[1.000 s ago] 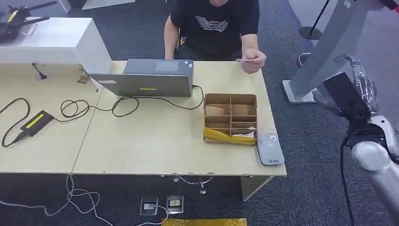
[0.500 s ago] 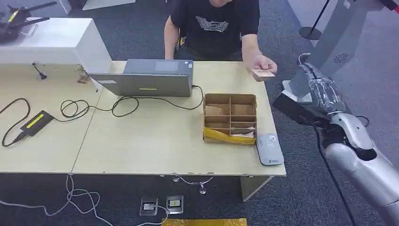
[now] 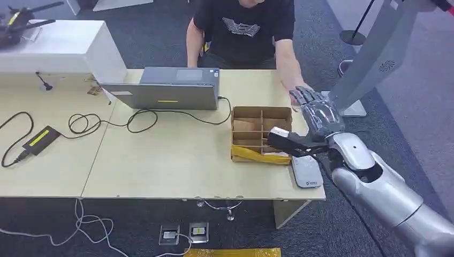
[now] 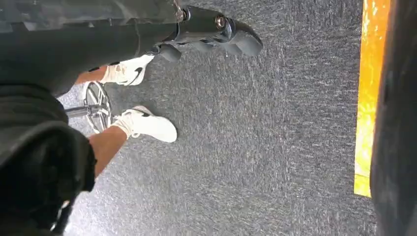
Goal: Pass the card to the sensor for recognition and then transmit it.
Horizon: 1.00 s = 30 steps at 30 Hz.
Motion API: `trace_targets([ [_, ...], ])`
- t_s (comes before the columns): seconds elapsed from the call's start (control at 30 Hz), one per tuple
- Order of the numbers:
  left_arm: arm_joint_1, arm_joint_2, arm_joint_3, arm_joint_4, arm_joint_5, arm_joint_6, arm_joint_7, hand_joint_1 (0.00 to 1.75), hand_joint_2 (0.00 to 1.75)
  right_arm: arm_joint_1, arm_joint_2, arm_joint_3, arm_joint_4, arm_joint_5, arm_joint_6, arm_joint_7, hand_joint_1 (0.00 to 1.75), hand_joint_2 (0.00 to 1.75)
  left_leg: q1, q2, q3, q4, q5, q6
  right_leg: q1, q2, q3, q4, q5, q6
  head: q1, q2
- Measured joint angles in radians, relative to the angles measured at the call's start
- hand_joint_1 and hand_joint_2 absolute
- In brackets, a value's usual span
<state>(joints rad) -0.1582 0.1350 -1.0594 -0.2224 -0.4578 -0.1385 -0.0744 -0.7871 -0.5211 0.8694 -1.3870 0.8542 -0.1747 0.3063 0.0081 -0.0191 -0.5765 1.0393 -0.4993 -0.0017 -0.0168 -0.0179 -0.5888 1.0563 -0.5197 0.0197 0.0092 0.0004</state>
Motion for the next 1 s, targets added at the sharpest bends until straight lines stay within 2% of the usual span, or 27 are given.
trace_targets([
  [0.17, 0.002, -0.005, 0.0, 0.0, 0.0, 0.0, 0.0, 0.0, 0.0, -0.001, 0.034, 0.008, 0.039, 0.044, -0.004, -0.007, 0.0, 1.75, 0.0, 0.0, 0.0, 0.0, 0.0, 0.0, 0.0, 0.0, 0.0, 0.0, 0.0, 0.0, 0.0, 0.0],
  [0.7, -0.003, -0.009, 0.0, 0.0, -0.008, -0.016, 0.001, 0.0, 0.0, 0.038, 0.058, -0.036, 0.076, 0.163, 0.016, -0.001, 0.0, 1.75, 0.0, 0.001, 0.001, 0.0, 0.0, 0.0, 0.0, 0.001, 0.0, 0.0, 0.0, 0.0, 0.0, 0.0],
  [0.73, -0.003, -0.009, 0.0, 0.0, -0.008, -0.016, 0.001, 0.0, 0.0, 0.04, 0.059, -0.04, 0.077, 0.165, 0.016, -0.001, 0.05, 1.75, 0.0, 0.001, 0.001, 0.0, 0.0, 0.0, 0.0, 0.001, 0.0, 0.0, 0.0, 0.0, 0.0, 0.0],
  [0.77, -0.003, -0.009, 0.0, 0.0, -0.008, -0.016, 0.001, 0.0, 0.0, 0.04, 0.06, -0.043, 0.079, 0.165, 0.016, 0.0, 0.45, 1.75, 0.0, 0.001, 0.001, 0.0, 0.0, 0.0, 0.0, 0.001, 0.0, 0.0, 0.0, 0.0, 0.0, 0.0],
  [0.8, -0.003, -0.009, 0.0, 0.0, -0.008, -0.016, 0.001, 0.0, 0.0, 0.04, 0.06, -0.044, 0.081, 0.165, 0.017, 0.0, 0.49, 1.75, 0.0, 0.001, 0.001, 0.0, 0.0, 0.0, 0.0, 0.001, 0.0, 0.0, 0.0, 0.0, 0.0, 0.0],
  [0.83, -0.004, -0.009, 0.0, 0.0, -0.008, -0.016, 0.001, 0.0, 0.0, 0.041, 0.06, -0.044, 0.083, 0.166, 0.018, 0.0, 1.15, 1.75, 0.0, 0.001, 0.001, 0.0, 0.0, 0.0, 0.0, 0.001, 0.0, 0.0, 0.0, 0.0, 0.0, 0.0],
  [0.87, -0.004, -0.009, 0.0, 0.0, -0.008, -0.016, 0.001, 0.0, 0.0, 0.042, 0.061, -0.045, 0.085, 0.169, 0.018, 0.0, 1.05, 1.75, 0.0, 0.001, 0.001, 0.0, 0.0, 0.0, 0.0, 0.001, 0.0, 0.0, 0.0, 0.0, 0.0, 0.0],
  [0.9, -0.004, -0.009, 0.0, 0.0, -0.007, -0.016, 0.001, 0.0, 0.0, 0.042, 0.063, -0.047, 0.086, 0.172, 0.018, 0.0, 0.61, 1.75, 0.0, 0.001, 0.001, 0.0, 0.0, 0.0, 0.0, 0.001, 0.0, 0.0, 0.0, 0.0, 0.0, 0.0],
  [0.93, -0.005, -0.009, 0.0, 0.0, -0.006, -0.016, 0.001, 0.0, 0.0, 0.044, 0.065, -0.051, 0.088, 0.178, 0.018, 0.0, 0.87, 1.75, 0.0, 0.001, 0.001, 0.0, 0.0, 0.0, 0.0, 0.001, 0.0, 0.0, 0.0, 0.0, 0.0, 0.0],
  [0.97, -0.005, -0.009, 0.0, 0.0, -0.006, -0.016, 0.001, 0.0, 0.0, 0.044, 0.067, -0.055, 0.09, 0.185, 0.018, 0.001, 1.47, 1.75, 0.0, 0.001, 0.001, 0.0, 0.0, 0.0, 0.0, 0.001, 0.0, 0.0, 0.0, 0.0, 0.0, 0.0],
  [1.0, -0.005, -0.009, 0.0, 0.0, -0.005, -0.015, 0.001, 0.0, 0.0, 0.044, 0.067, -0.056, 0.091, 0.187, 0.017, 0.001, 1.52, 1.75, 0.0, 0.001, 0.001, 0.0, 0.0, 0.0, 0.0, 0.001, 0.0, 0.0, 0.0, 0.0, 0.0, 0.0],
])
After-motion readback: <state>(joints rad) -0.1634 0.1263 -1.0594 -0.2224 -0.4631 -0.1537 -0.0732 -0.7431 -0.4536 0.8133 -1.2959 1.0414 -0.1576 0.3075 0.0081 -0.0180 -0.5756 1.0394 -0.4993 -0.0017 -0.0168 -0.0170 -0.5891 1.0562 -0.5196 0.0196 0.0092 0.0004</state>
